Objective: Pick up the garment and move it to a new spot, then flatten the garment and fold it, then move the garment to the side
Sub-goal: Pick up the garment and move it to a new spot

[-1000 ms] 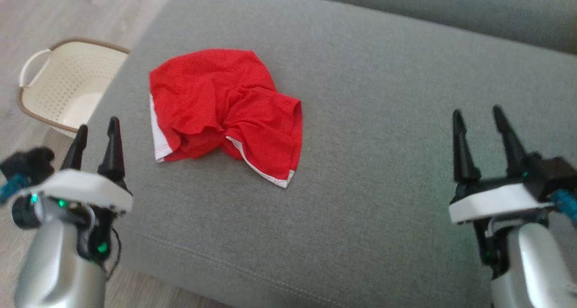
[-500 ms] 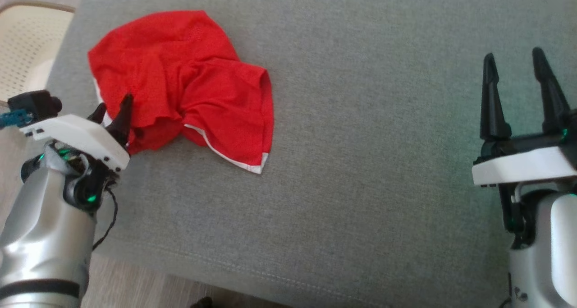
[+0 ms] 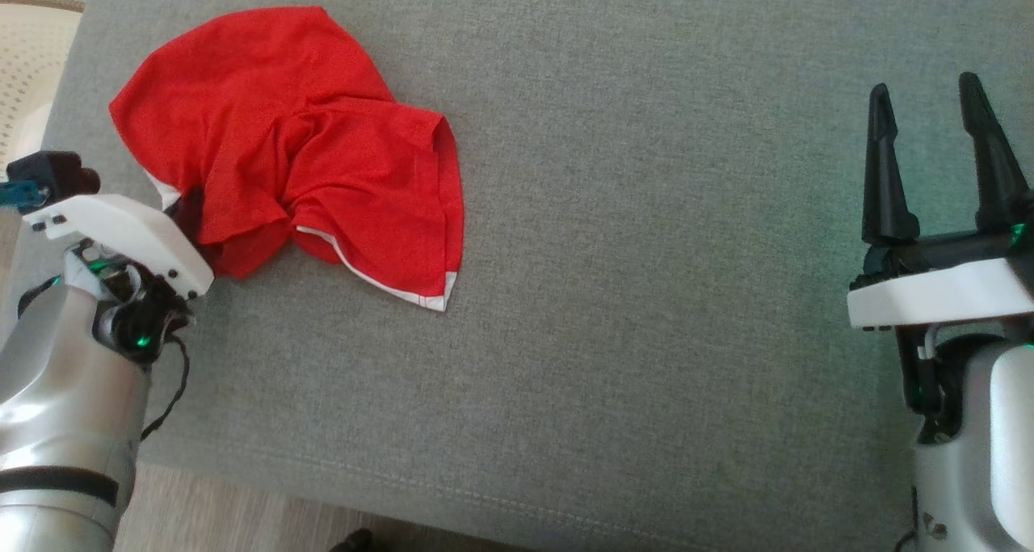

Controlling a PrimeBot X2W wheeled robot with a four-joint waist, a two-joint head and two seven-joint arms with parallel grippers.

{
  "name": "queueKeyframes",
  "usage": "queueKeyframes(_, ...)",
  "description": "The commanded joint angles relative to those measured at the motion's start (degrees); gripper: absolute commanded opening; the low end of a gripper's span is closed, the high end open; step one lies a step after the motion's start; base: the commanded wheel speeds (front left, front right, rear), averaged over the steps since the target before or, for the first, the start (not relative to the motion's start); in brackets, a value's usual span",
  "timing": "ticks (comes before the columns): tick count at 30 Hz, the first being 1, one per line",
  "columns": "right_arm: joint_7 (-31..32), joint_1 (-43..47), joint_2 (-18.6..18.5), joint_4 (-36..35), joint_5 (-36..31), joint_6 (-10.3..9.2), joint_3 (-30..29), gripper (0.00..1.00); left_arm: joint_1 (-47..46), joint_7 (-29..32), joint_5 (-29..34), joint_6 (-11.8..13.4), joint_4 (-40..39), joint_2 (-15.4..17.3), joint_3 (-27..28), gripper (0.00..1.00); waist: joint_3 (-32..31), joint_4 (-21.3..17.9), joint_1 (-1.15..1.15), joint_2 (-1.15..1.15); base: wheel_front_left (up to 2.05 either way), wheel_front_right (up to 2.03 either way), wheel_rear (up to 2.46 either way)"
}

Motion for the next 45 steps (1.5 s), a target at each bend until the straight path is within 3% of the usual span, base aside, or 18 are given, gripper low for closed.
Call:
queueKeyframes(1,0.04,-1.9,-0.1,-2.13,-0.27,-0.05,1.53,1.0,-1.07,-1.04,-0.86,-0.35,-0.36,3.48,1.25,0.0,-0.47,-0.05,0.0,0.0,0.0,0.0,0.0)
queueKeyframes(6,-0.92,-1.63,-0.1,-0.85,0.71,-0.05,1.65,1.0,-1.67,-8.83,-3.04,-0.35,-2.23,4.84,1.03,0.0,-2.78,-0.35,0.0,0.0,0.0,0.0,0.0)
queueKeyframes(12,-3.02,-0.65,-0.1,1.71,2.86,-0.05,1.34,1.0,-1.06,-17.2,-6.4,-0.35,-11.7,6.76,-0.15,0.0,-7.44,-0.92,0.0,0.0,0.0,0.0,0.0)
queueKeyframes(17,-4.42,0.41,-0.1,3.71,4.42,-0.05,1.16,1.0,-1.21,-19.59,-7.13,-0.35,-18.98,7.31,-0.62,0.0,-10.74,-1.54,0.0,0.0,0.0,0.0,0.0)
queueKeyframes(24,-6.91,1.17,-0.1,6.48,7.23,-0.05,1.8,1.0,-0.1,-15.75,-8.88,2.48,-33.16,5.34,-1.47,0.0,-14.42,-4.31,0.0,0.0,0.0,0.0,0.0)
queueKeyframes(35,-10.43,0.17,-0.1,9.57,10.17,-0.05,3.29,1.0,-1.72,-7.4,-7.17,13.24,-57.17,2.8,-5.0,0.0,-14.36,-9.87,0.0,0.0,0.0,0.0,0.0)
queueKeyframes(39,-11.46,-1.07,-0.1,10.52,11.24,-0.05,4.81,1.0,-3.4,-4.49,-3.55,15.93,-57.43,3.13,-8.16,0.0,-12.97,-12.52,0.0,0.0,0.0,0.0,0.0)
queueKeyframes(45,-13.05,-3.47,-0.1,11.96,12.94,-0.05,7.58,1.0,-6.66,-3.6,0.82,15.72,-49.11,1.66,-13.0,0.0,-10.25,-18.12,0.0,0.0,0.0,0.0,0.0)
